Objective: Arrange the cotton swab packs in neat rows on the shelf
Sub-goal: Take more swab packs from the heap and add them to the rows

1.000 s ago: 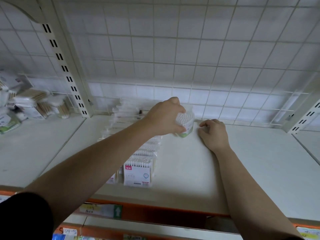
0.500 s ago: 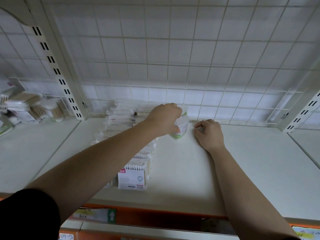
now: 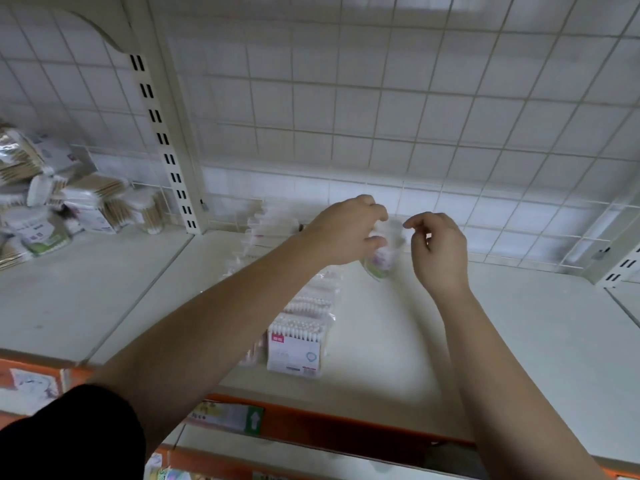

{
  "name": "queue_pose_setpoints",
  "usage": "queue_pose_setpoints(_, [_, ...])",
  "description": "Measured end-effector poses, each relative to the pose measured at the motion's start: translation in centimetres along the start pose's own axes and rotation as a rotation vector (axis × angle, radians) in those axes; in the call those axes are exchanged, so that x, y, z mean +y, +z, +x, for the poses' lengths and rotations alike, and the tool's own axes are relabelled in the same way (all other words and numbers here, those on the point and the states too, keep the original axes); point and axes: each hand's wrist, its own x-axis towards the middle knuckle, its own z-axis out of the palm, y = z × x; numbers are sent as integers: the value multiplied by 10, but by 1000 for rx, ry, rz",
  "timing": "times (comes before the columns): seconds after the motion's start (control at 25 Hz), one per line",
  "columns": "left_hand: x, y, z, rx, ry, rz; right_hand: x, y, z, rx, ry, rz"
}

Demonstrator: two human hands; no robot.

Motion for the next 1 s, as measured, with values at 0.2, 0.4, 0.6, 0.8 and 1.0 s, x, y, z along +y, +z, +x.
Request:
queue_pose_setpoints(0.2, [-49,-51,-38,219,-92,-145,-75,9,12,-97,-57,80])
queue_pose_setpoints(0.4, [-110,-79,-96,348,-204,-127,-151,39,15,-219,-152,122])
queue_pose_setpoints(0.6, [-169,-92,-158,426,-272,-55,-225,91,13,-318,-184,112])
queue_pose_setpoints(0.8, [-228,-95,-216,469,-328,-4,-271,157,2,-379,-184,101])
queue_pose_setpoints(1.0, [-281,-100,-270,558,-395,43,-302,225,-7,-437,-206,52])
